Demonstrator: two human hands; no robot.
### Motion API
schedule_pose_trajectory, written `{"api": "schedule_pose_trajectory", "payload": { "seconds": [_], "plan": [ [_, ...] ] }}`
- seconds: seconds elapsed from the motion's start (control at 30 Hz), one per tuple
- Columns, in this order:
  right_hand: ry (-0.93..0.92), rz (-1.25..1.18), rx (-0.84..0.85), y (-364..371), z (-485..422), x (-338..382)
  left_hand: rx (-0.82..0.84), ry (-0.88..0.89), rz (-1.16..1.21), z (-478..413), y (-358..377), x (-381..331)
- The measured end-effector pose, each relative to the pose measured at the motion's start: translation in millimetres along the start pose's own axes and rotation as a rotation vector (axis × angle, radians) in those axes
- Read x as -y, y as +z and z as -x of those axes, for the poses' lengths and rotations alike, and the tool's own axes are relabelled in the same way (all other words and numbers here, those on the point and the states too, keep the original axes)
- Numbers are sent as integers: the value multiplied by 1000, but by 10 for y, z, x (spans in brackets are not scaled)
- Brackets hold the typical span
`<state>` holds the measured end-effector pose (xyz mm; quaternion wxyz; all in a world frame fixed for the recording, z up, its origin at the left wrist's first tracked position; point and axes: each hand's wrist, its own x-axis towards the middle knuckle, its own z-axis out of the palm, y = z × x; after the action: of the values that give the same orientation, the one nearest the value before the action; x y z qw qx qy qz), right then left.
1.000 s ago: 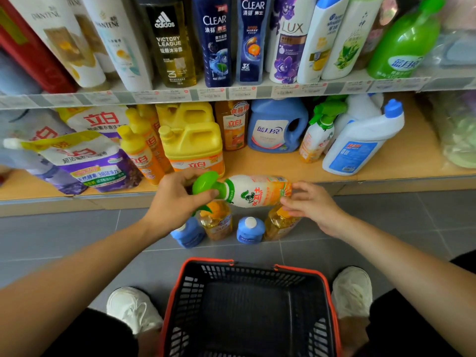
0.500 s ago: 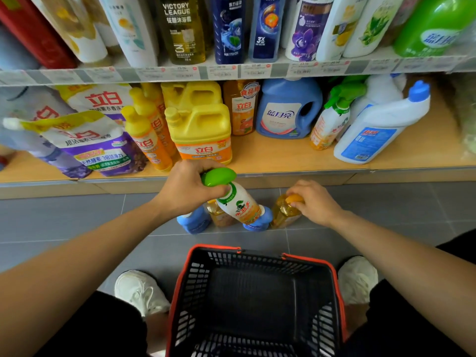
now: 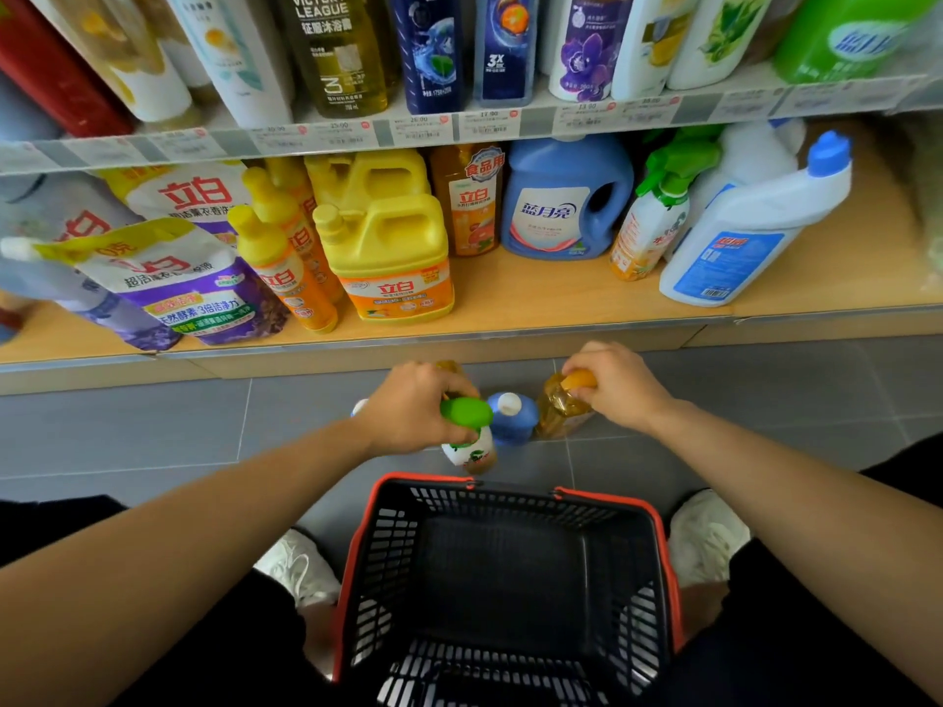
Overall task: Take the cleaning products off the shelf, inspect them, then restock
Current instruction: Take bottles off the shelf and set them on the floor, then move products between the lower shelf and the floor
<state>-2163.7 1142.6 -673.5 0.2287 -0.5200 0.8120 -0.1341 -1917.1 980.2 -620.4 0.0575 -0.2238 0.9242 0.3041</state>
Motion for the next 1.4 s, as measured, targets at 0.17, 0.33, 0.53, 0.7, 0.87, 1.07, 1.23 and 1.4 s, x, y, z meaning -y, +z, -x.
{"api": "schedule_pose_trajectory", "payload": {
  "seconds": [0.17, 0.33, 0.53, 0.7, 0.87, 1.07, 1.23, 1.4],
  "plan": [
    [-2, -18, -7, 14, 5, 6, 121, -57, -81, 1, 372, 170],
    [27, 0, 26, 8, -15, 24, 199, -54, -94, 18, 515, 256],
    [100, -13, 152, -145, -170, 156, 226, 4, -14, -46, 338, 267],
    [113, -216, 82, -294, -407, 431, -420, 195, -139, -261, -256, 186],
    [150, -483, -69, -449, -861, 749, -665, 70, -479, -508, -744, 344],
    [138, -604, -275, -382, -1570, 948, -654, -9, -675, -669, -787, 815],
    [188, -736, -343, -234, -2005, 937, -791, -21, -680, -623, -743, 1122],
    [158, -762, -392, -90, -2220, 955, -842, -41, -649, -651, -721, 1227]
  ]
}}
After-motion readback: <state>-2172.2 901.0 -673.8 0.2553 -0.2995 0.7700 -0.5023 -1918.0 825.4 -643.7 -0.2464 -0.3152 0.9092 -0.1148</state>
